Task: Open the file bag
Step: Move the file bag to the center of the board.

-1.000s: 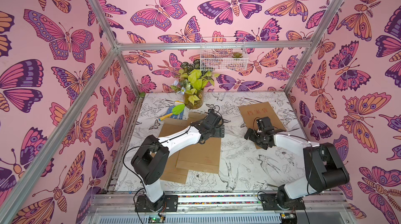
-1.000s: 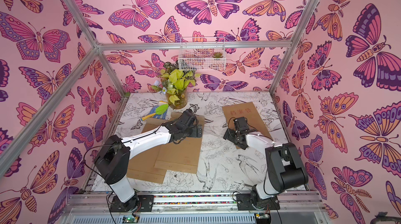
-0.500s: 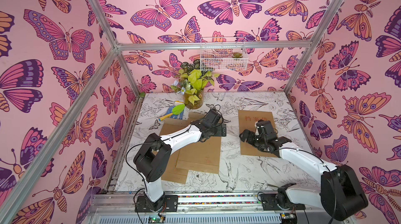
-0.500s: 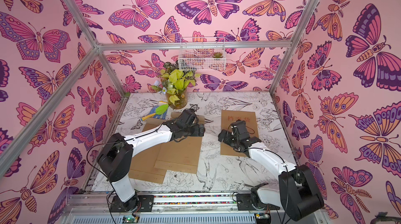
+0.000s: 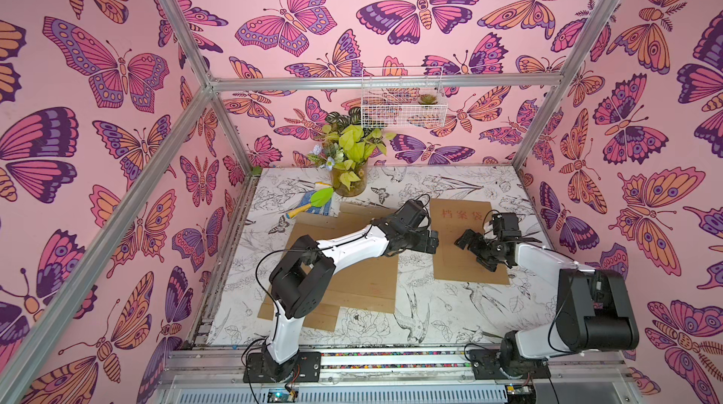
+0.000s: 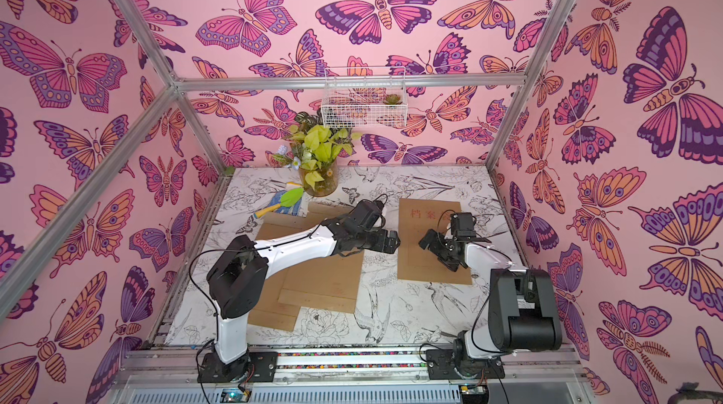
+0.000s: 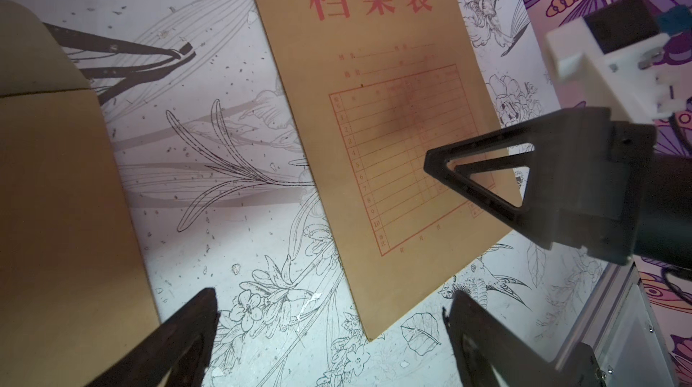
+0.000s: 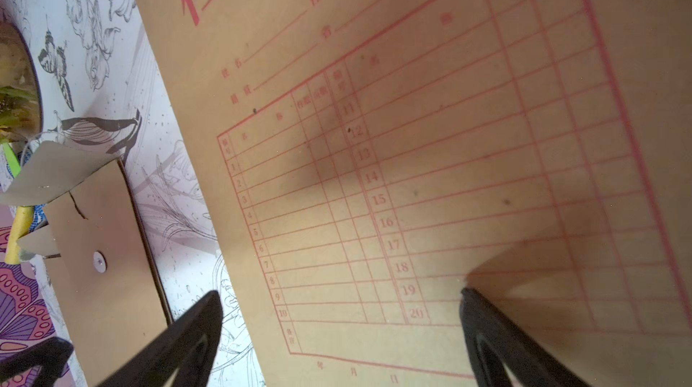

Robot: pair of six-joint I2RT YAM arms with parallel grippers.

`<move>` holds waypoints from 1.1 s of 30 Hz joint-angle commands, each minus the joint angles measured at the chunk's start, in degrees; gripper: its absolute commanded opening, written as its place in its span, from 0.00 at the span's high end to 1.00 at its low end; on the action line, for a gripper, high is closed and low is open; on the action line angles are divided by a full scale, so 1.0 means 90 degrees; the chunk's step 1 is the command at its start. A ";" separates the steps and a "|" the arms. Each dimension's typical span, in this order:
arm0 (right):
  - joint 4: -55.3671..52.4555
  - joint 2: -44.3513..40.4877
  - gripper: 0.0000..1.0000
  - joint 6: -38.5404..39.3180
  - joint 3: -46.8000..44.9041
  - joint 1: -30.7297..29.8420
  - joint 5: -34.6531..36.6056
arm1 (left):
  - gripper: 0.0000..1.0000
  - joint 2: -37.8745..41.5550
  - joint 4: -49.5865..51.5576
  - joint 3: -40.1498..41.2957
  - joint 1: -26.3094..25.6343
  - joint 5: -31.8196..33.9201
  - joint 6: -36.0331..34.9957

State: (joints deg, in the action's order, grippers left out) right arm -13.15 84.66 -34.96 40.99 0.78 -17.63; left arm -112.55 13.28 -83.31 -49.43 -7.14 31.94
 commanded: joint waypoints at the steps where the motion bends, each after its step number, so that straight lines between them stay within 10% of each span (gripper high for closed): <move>1: -0.0214 0.0114 0.01 0.0073 0.0013 0.0013 -0.0253 | 0.03 -0.0020 -0.0005 -0.0014 0.0033 0.0046 -0.0092; 18: 0.0156 -0.1536 0.01 -0.0072 -0.0907 -0.1643 -0.0626 | 0.22 -0.0388 0.0120 -0.0257 0.0580 -0.0524 -0.0105; 33: 0.0284 -0.1547 0.17 -0.0119 -0.1127 0.1474 -0.1294 | 0.41 -0.2218 0.1538 -0.2657 0.0532 -0.1200 -0.0609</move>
State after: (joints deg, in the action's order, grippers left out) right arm -10.13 69.34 -37.21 31.11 11.42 -26.44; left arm -130.72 22.06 -104.84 -44.60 -16.56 28.32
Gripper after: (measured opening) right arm 0.836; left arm 0.589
